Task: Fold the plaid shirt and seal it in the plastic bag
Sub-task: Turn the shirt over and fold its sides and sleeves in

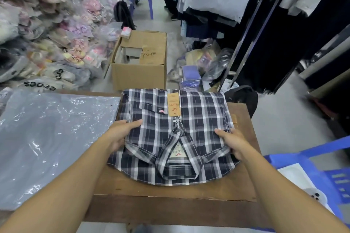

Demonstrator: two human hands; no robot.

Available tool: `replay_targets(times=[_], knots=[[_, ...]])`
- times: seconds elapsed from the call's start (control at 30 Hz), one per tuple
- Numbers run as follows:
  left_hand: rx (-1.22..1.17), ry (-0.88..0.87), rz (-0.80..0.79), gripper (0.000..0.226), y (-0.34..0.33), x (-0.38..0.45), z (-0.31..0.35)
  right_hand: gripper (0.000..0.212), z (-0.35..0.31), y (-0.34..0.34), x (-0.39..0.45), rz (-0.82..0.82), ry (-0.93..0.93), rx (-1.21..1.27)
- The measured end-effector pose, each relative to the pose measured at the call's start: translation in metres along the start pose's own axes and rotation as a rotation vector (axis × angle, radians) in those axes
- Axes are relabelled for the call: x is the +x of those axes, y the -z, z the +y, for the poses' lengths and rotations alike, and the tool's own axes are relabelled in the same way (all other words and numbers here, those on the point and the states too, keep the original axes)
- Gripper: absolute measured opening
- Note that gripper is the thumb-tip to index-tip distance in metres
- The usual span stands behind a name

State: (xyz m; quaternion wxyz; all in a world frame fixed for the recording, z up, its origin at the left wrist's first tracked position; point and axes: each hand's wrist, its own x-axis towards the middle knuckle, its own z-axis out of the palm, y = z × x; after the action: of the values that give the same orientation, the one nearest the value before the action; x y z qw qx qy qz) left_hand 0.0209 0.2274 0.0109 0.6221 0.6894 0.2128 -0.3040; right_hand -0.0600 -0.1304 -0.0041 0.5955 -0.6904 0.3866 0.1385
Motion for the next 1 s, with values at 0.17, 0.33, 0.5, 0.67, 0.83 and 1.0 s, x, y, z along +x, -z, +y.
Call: replay_targets(times=[0.17, 0.33, 0.5, 0.67, 0.83, 1.0], knots=[[-0.021, -0.08, 0.062, 0.06, -0.007, 0.005, 0.018, 0.036, -0.01, 0.003, 0.002, -0.019, -0.025, -0.025], [-0.068, -0.016, -0.02, 0.101, 0.02, 0.074, 0.008, 0.04, -0.023, 0.005, 0.014, 0.041, 0.07, -0.034], [-0.061, -0.008, -0.178, 0.063, -0.002, 0.034, 0.044, 0.023, -0.038, 0.005, 0.01, -0.099, 0.022, 0.169], [-0.243, 0.019, -0.167, 0.021, 0.008, 0.035, 0.033, 0.019, -0.023, 0.008, 0.012, -0.07, -0.036, 0.213], [0.007, 0.145, -0.103, 0.054, 0.026, 0.05, 0.026, 0.02, -0.011, 0.002, 0.018, -0.064, -0.037, 0.011], [-0.091, 0.0, 0.003, 0.104, 0.03, 0.073, 0.039, 0.016, -0.014, 0.0, 0.02, -0.033, -0.031, -0.046]])
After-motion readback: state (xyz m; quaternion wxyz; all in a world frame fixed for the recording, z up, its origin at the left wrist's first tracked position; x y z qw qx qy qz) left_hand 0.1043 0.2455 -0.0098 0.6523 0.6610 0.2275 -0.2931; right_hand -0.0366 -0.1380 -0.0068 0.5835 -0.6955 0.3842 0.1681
